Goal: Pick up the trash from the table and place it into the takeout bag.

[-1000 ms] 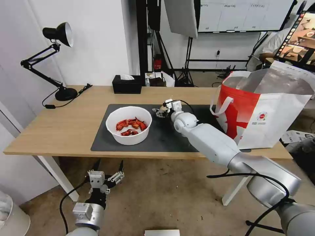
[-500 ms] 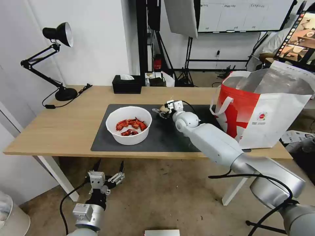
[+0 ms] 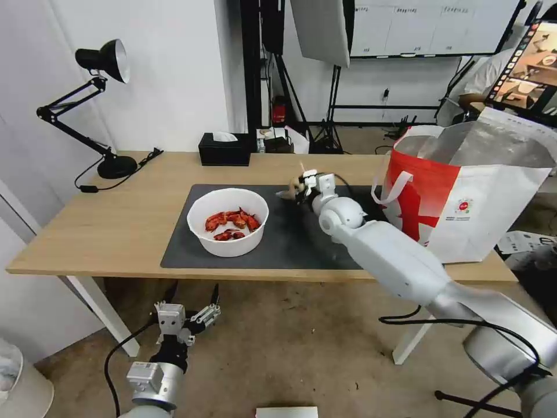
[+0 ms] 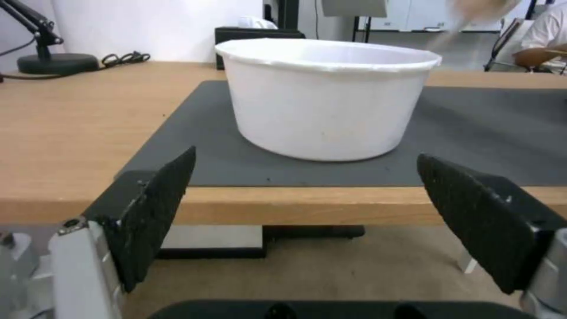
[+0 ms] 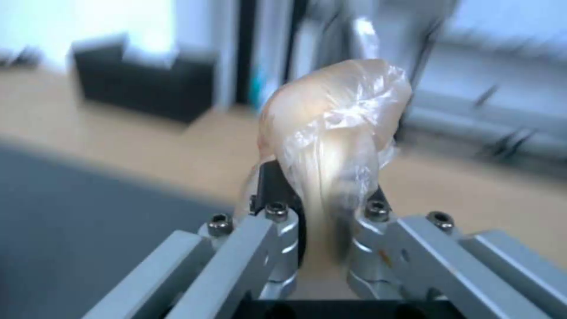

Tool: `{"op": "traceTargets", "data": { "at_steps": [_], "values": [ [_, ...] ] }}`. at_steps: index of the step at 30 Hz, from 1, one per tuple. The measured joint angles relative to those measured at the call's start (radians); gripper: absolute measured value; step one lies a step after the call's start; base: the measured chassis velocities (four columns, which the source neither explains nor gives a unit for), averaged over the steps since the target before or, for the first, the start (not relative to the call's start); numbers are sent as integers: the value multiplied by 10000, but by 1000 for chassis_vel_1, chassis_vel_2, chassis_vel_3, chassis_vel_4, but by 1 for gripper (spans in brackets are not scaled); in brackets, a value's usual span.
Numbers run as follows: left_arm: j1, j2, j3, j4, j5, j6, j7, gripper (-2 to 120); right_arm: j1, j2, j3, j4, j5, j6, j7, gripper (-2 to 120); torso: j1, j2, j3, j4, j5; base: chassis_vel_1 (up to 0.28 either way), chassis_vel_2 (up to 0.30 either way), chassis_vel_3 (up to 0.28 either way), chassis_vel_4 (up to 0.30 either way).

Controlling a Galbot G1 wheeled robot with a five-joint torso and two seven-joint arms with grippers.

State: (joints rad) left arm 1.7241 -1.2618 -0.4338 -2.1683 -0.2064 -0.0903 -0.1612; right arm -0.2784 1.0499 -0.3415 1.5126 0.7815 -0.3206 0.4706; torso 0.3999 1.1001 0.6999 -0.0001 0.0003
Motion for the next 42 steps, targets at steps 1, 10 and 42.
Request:
{"op": "traceTargets", "data": {
  "at_steps": [1,10,42],
  "values": [
    [16,-2,13,-32,9,0,-1,100,-144,-307,200,524,-211,9,287,6,0,0,0,-1,-4,0,0,0,0],
    [50,-6,197,-179,117,0,-1,100,-644,-2239,1772,3018,-446,-827,2309,6,-1,0,-1,-1,-1,0,0,0,0],
    [-8,10,399,-161,198,44,32,100,-409,-3653,2569,2866,2324,-2630,4293,68,0,-1,1,1,-3,0,0,0,0]
  ]
}}
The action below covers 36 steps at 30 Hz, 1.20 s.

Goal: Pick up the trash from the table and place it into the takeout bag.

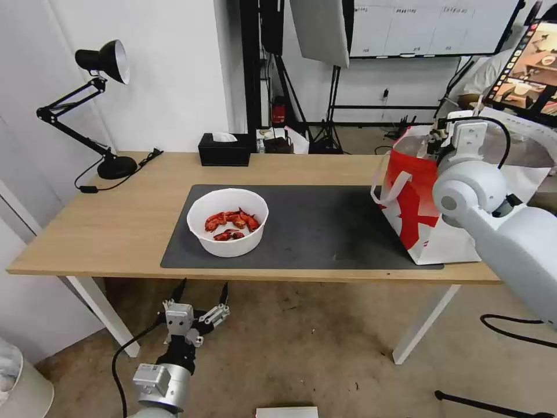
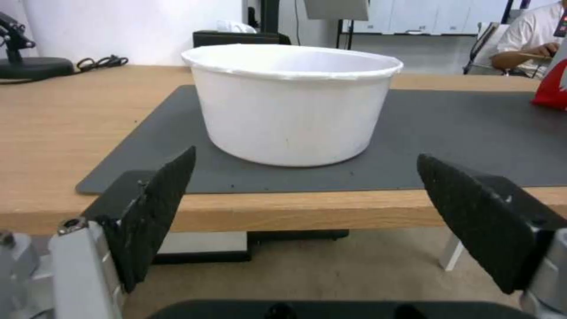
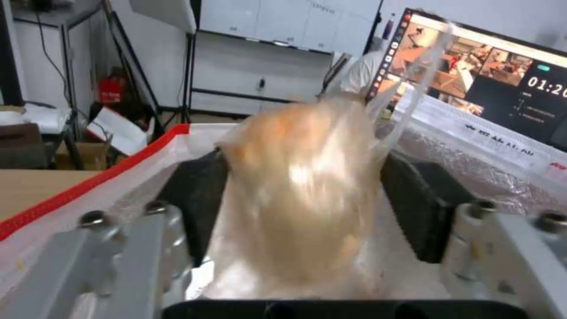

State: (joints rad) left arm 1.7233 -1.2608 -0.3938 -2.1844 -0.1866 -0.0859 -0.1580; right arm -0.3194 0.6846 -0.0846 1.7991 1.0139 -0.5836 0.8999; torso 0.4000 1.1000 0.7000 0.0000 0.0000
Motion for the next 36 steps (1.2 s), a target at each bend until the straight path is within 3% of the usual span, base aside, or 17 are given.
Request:
{"op": "traceTargets", "data": {
  "at_steps": [2,9,16,24,27,29,30,32,34,36],
  "values": [
    [13,10,-1,-10,0,5,3,100,-48,0,-3,45,15,6,-6,80,0,0,0,1,0,0,0,0,0],
    [27,46,-14,-57,0,16,6,100,-334,3,37,197,21,23,-30,99,0,0,0,0,0,0,0,0,0],
    [55,46,-21,-94,7,20,9,100,-636,-99,257,484,56,121,-75,100,0,0,0,1,0,0,0,0,0],
    [59,18,-41,-160,12,22,10,100,-2068,-469,1226,1769,275,2179,-1436,100,0,0,0,1,-2,0,0,0,0],
    [105,-38,-86,-208,31,7,10,100,-2941,-540,1670,2404,131,2904,-2182,100,0,0,-2,-6,0,0,0,0,0],
    [465,-353,-350,-375,268,-215,7,100,-3639,-481,1726,2873,-97,3808,-3507,100,0,0,-1,-2,0,0,0,0,0],
    [465,-353,-350,-375,268,-215,7,100,-3639,-481,1726,2873,-97,3808,-3507,100,0,0,-1,-2,0,0,0,0,0],
    [685,-677,-516,-506,467,-344,0,100,-4567,-385,1821,3143,-387,4718,-5119,100,0,0,0,12,0,0,0,0,0],
    [695,-738,-524,-520,523,-358,0,100,-5009,-357,2004,3240,-549,5000,-5593,100,0,0,0,10,0,0,0,0,0],
    [710,-825,-508,-528,627,-371,6,100,-6474,-192,2670,3495,-1079,5667,-6643,100,0,1,-1,-2,-2,0,0,0,0]
  ]
}}
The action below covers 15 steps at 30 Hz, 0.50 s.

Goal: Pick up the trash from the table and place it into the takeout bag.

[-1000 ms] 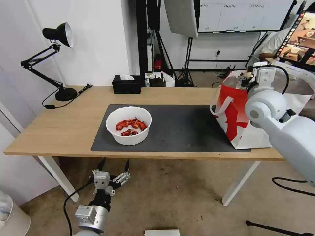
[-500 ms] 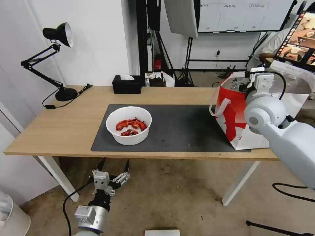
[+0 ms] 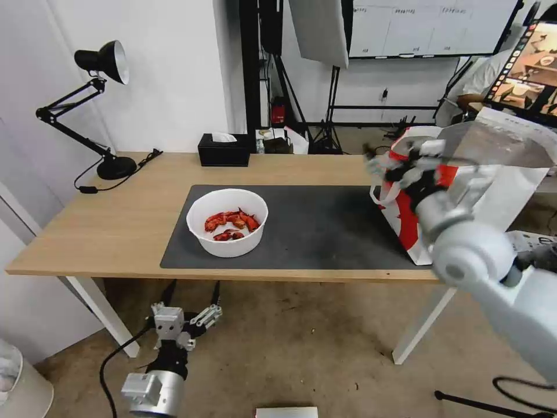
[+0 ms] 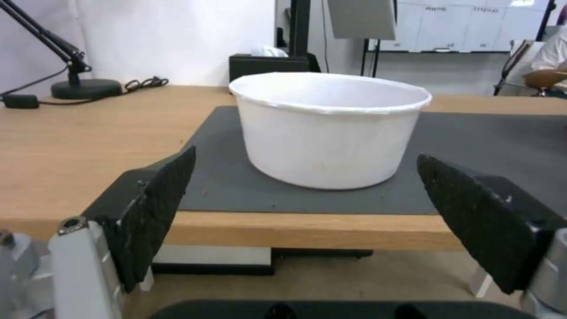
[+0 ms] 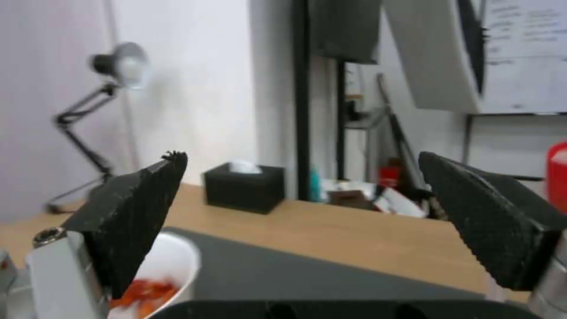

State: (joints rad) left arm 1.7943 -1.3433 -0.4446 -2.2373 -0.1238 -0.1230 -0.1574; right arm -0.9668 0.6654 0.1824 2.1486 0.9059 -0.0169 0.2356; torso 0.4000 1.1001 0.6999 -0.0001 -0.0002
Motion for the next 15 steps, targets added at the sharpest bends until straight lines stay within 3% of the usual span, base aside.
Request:
{"op": "traceTargets", "data": {
  "at_steps": [7,15],
  "values": [
    [104,14,-24,13,60,-141,7,100,-3706,803,1513,87,-1919,1308,-1381,100,0,0,0,-2,2,0,0,0,0],
    [94,-19,28,71,74,-159,8,100,-5850,1729,2066,-259,-3921,1799,-1057,100,-1,0,0,-1,2,0,0,0,0]
  ]
}}
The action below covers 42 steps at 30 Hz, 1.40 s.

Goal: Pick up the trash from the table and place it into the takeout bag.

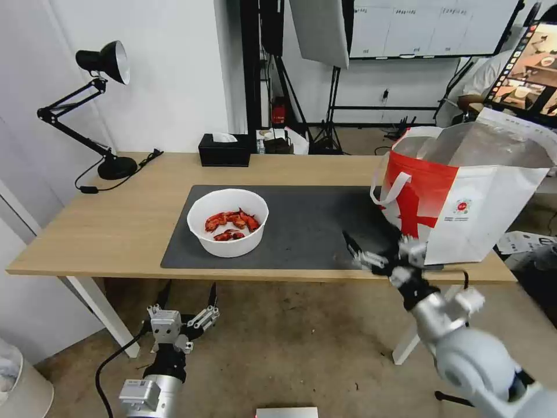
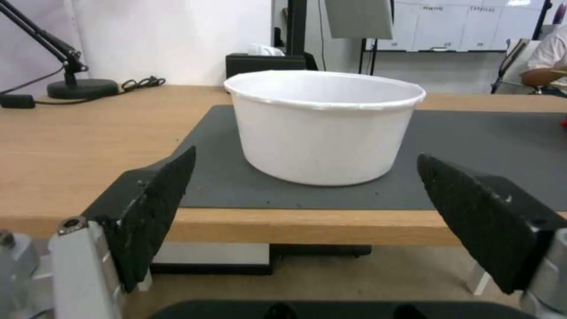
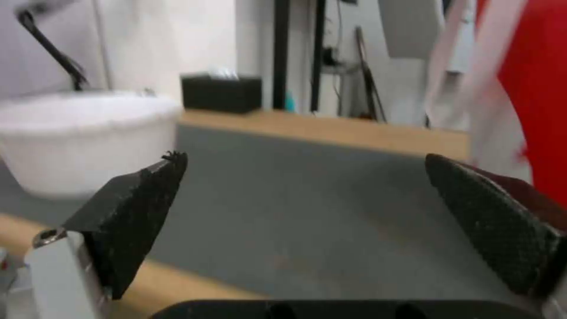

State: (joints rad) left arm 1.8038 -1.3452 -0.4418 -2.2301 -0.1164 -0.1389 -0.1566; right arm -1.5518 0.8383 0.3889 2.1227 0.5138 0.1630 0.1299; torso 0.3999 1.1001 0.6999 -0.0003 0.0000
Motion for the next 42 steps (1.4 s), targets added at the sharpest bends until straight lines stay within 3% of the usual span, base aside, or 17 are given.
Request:
{"op": "traceTargets", "data": {
  "at_steps": [8,42],
  "values": [
    [24,-7,19,44,7,37,150,100,-313,317,-312,-304,-234,157,178,100,1,0,1,4,0,0,0,0,0],
    [-125,-204,7,249,89,48,202,100,1,447,-1113,-916,16,68,275,100,1,-1,1,3,0,0,0,0,0]
  ]
}}
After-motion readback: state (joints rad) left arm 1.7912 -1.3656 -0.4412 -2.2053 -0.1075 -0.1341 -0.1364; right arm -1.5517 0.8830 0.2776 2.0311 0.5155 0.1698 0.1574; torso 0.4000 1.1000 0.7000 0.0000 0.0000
